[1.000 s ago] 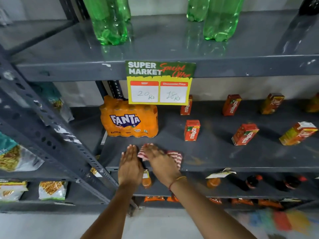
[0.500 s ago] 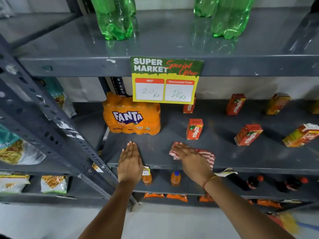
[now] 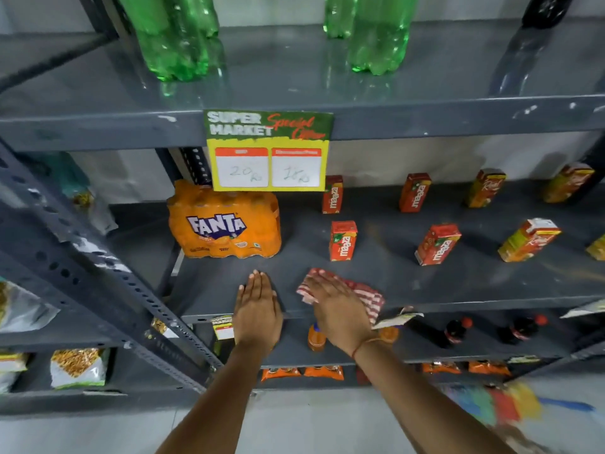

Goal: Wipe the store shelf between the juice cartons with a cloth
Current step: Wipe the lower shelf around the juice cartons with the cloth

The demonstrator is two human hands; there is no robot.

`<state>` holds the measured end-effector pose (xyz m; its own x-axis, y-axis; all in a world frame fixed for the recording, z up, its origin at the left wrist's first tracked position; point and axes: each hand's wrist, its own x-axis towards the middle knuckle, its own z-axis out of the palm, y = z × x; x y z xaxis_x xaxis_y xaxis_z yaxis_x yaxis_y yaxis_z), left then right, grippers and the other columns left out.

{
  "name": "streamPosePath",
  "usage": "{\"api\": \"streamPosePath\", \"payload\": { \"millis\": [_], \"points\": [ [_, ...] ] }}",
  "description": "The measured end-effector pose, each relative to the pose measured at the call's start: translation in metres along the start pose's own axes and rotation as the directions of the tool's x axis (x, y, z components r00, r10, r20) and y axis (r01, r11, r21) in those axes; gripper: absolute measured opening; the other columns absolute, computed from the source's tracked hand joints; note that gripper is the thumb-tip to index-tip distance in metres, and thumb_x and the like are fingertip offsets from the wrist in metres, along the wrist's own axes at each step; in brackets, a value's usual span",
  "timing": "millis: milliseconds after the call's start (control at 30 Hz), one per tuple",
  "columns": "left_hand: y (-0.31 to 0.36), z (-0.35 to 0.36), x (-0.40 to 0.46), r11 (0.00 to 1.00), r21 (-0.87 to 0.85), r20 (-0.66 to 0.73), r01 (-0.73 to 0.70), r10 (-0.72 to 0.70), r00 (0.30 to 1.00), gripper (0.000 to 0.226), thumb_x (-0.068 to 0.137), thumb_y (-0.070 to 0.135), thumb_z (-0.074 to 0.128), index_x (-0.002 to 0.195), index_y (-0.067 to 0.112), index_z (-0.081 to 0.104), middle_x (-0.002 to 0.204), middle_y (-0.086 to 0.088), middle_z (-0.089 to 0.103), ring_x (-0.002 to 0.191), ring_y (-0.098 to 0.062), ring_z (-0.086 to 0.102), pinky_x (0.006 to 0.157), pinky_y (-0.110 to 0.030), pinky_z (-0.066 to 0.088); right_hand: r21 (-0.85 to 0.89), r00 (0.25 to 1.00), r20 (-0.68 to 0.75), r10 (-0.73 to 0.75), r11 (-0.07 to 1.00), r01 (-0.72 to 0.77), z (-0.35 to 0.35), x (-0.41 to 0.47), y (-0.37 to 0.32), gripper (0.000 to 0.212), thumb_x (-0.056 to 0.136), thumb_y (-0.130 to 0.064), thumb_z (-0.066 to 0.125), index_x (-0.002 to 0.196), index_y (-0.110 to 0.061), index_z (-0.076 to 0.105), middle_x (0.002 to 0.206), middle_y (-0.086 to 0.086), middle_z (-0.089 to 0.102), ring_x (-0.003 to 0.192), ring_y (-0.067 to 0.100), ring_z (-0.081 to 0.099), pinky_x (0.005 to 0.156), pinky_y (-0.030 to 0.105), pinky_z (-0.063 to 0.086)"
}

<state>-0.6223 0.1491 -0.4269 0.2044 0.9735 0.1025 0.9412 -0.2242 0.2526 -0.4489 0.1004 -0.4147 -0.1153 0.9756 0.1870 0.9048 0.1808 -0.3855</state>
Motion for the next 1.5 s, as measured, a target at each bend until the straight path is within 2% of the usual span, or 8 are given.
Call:
{"api": "streamPosePath", "payload": {
  "millis": [100, 433, 667, 933, 1000, 1100, 1167, 1500],
  "points": [
    [0.027, 0.011, 0.001, 1.000, -0.006, -0.006, -0.029, 0.029, 1.000, 0.053, 0.100, 0.025, 0.024, 0.148, 0.003, 0.017, 0.158, -0.014, 0.019, 0.146, -0.022, 0.012, 0.119, -0.034, 0.000, -0.069, 0.999, -0.002, -0.040, 0.997, 0.040, -0.001, 0.000, 0.011, 0.068, 0.080, 0.000, 0.057, 0.146, -0.011, 0.042, 0.154, 0.008, 0.040, 0.143, 0.023, 0.035, 0.120, 0.033, 0.011],
    [0.089, 0.027, -0.009, 0.999, 0.050, 0.021, -0.008, 0.007, 1.000, 0.054, 0.101, 0.030, 0.015, 0.149, 0.007, 0.006, 0.160, -0.010, 0.008, 0.147, -0.019, 0.002, 0.118, -0.033, -0.005, -0.113, 0.990, 0.077, 0.119, 0.988, -0.110, -0.048, -0.015, 0.088, 0.072, 0.085, 0.009, 0.046, 0.150, -0.020, 0.033, 0.159, 0.000, 0.029, 0.146, 0.020, 0.030, 0.115, 0.039, 0.036],
    [0.109, 0.030, -0.014, 0.998, 0.035, -0.002, 0.046, -0.046, 0.999, 0.054, 0.102, 0.030, 0.017, 0.149, 0.007, 0.006, 0.160, -0.009, 0.008, 0.147, -0.018, 0.001, 0.118, -0.031, -0.006, -0.164, 0.953, 0.192, 0.236, 0.965, -0.206, -0.092, -0.030, 0.124, 0.053, 0.086, -0.003, 0.052, 0.133, -0.029, 0.053, 0.131, 0.005, 0.062, 0.112, 0.035, 0.063, 0.089, 0.045, 0.054],
    [0.121, 0.032, -0.020, 0.999, -0.002, 0.023, -0.042, 0.042, 0.999, 0.053, 0.102, 0.029, 0.020, 0.149, 0.007, 0.009, 0.160, -0.009, 0.012, 0.147, -0.019, 0.007, 0.118, -0.030, -0.001, 0.037, 0.919, 0.203, 0.337, 0.936, -0.351, -0.123, -0.040, 0.163, 0.048, 0.094, -0.007, 0.045, 0.131, -0.034, 0.058, 0.130, 0.001, 0.065, 0.113, 0.028, 0.063, 0.095, 0.041, 0.053],
    [0.124, 0.034, -0.021, 0.997, 0.005, 0.031, -0.082, 0.081, 0.996, 0.053, 0.102, 0.030, 0.019, 0.149, 0.009, 0.009, 0.160, -0.006, 0.012, 0.147, -0.017, 0.007, 0.117, -0.028, -0.002, 0.050, 0.955, 0.122, 0.270, 0.959, -0.278, -0.118, -0.043, 0.155, 0.054, 0.093, -0.001, 0.044, 0.136, -0.033, 0.053, 0.141, -0.001, 0.057, 0.124, 0.025, 0.058, 0.103, 0.040, 0.049],
    [0.132, 0.035, -0.019, 0.991, 0.001, 0.045, -0.135, 0.135, 0.990, 0.053, 0.101, 0.030, 0.020, 0.150, 0.011, 0.010, 0.160, -0.005, 0.013, 0.147, -0.016, 0.008, 0.116, -0.027, -0.004, -0.021, 0.987, 0.155, 0.046, 0.999, -0.043, -0.094, -0.053, 0.134, 0.067, 0.090, 0.010, 0.042, 0.146, -0.028, 0.042, 0.157, -0.005, 0.033, 0.143, 0.017, 0.035, 0.118, 0.033, 0.031],
    [0.140, 0.037, -0.016, 0.986, -0.002, 0.061, -0.165, 0.164, 0.985, 0.053, 0.101, 0.031, 0.020, 0.150, 0.011, 0.010, 0.160, -0.005, 0.014, 0.147, -0.016, 0.009, 0.117, -0.027, -0.002, -0.065, 0.992, 0.128, -0.001, 0.998, 0.009, -0.080, -0.058, 0.133, 0.067, 0.091, 0.006, 0.044, 0.150, -0.024, 0.035, 0.160, -0.005, 0.027, 0.147, 0.014, 0.024, 0.121, 0.027, 0.017],
    [0.174, 0.045, -0.004, 0.989, 0.014, 0.168, -0.145, 0.141, 0.976, 0.054, 0.102, 0.032, 0.016, 0.150, 0.011, 0.003, 0.161, -0.004, 0.005, 0.147, -0.017, 0.001, 0.120, -0.031, 0.001, -0.116, 0.994, 0.045, 0.104, 0.988, -0.099, -0.087, -0.072, 0.174, 0.073, 0.081, 0.003, 0.056, 0.146, -0.025, 0.041, 0.154, -0.007, 0.039, 0.141, 0.011, 0.036, 0.113, 0.027, 0.031]
  ]
}}
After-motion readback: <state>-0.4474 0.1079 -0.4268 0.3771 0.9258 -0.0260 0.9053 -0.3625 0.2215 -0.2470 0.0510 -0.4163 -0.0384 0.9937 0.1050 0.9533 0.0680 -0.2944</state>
